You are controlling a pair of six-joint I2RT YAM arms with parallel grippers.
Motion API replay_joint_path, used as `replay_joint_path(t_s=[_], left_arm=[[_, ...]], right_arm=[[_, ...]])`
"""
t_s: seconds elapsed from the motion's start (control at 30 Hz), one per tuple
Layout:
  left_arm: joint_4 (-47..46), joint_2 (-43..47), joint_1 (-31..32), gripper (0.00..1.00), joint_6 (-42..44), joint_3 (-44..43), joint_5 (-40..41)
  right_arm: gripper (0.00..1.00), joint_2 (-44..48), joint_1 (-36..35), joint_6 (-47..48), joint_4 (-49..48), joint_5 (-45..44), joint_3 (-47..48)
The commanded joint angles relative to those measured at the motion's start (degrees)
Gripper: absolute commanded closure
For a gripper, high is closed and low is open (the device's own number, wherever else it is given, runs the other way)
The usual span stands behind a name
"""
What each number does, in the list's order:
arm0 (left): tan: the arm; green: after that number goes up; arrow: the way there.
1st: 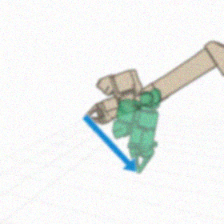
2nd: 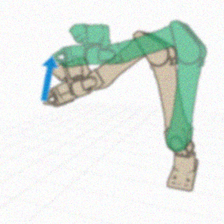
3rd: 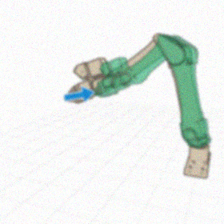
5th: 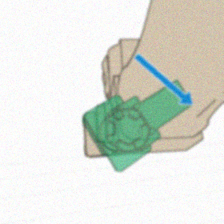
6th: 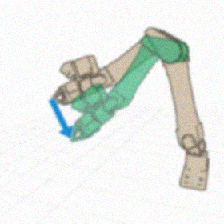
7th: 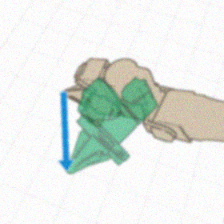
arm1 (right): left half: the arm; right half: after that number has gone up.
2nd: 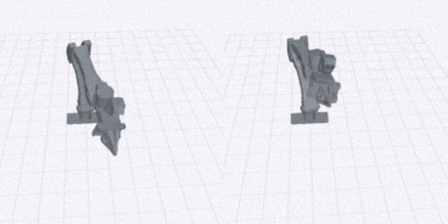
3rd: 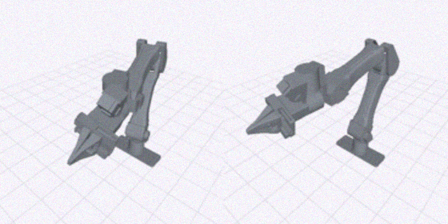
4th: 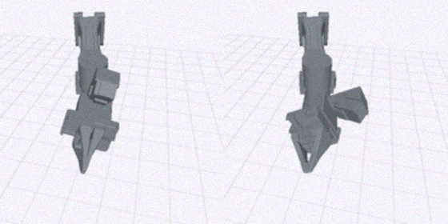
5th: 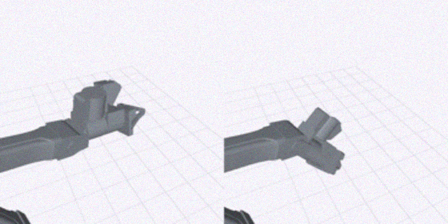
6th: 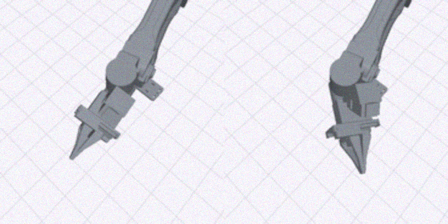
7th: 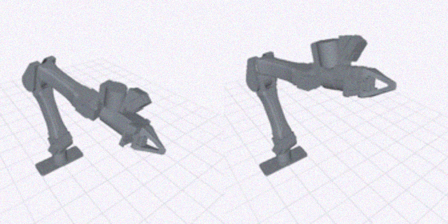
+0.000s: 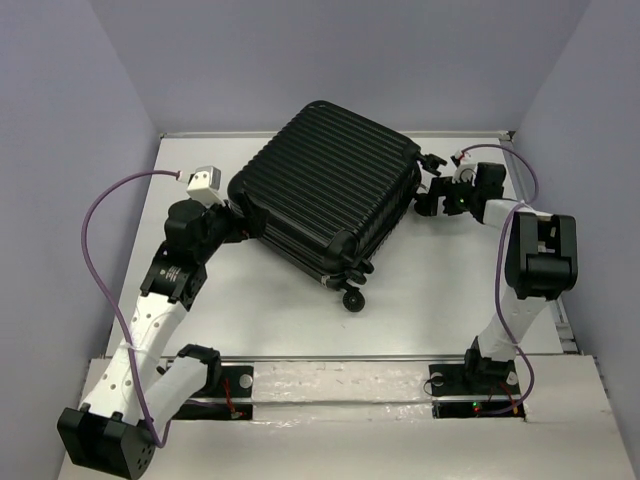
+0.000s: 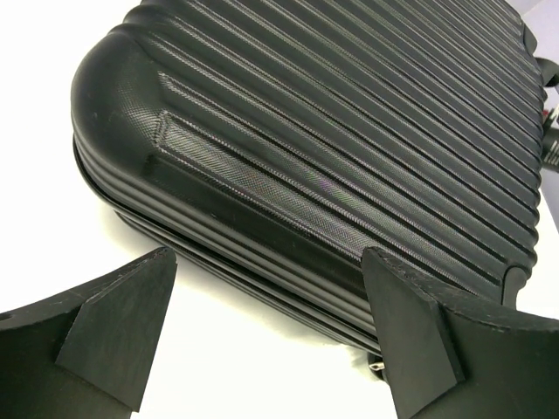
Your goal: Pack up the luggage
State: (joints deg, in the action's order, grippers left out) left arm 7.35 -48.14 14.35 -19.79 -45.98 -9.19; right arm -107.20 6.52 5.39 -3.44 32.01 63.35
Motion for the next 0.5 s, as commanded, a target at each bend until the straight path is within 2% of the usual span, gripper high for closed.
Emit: replay_joint_path(t_s=[0.0,0.1,0.2,0.33,0.47], left_arm=[[-1.29,0.68,0.94,0.01,1.33,-2.54,0.58],[-1.47,0.77,1.21,0.01,1.16,-2.45,0.23],[-1.38,1.38,1.21,0.01,1.07,-2.19,0.31],[-1.47,1.73,1.21,0.01,0.98,-1.75,0.58],[-1.47,2.0,1.21,0.01,1.07,-2.01,0.75]], right_arm=[[0.05,-0.21,-1.51,0.86,0.01,-4.65,3.09],[0.03,-1.34,-2.04,1.64,2.2,-3.8,5.37],[0.02,-5.56,-2.57,4.09,10.36,-1.25,11.25],[0.01,-8.02,-3.98,7.0,15.55,0.24,16.35],[0.07,-8.82,-3.98,6.39,16.98,7.0,19.44]])
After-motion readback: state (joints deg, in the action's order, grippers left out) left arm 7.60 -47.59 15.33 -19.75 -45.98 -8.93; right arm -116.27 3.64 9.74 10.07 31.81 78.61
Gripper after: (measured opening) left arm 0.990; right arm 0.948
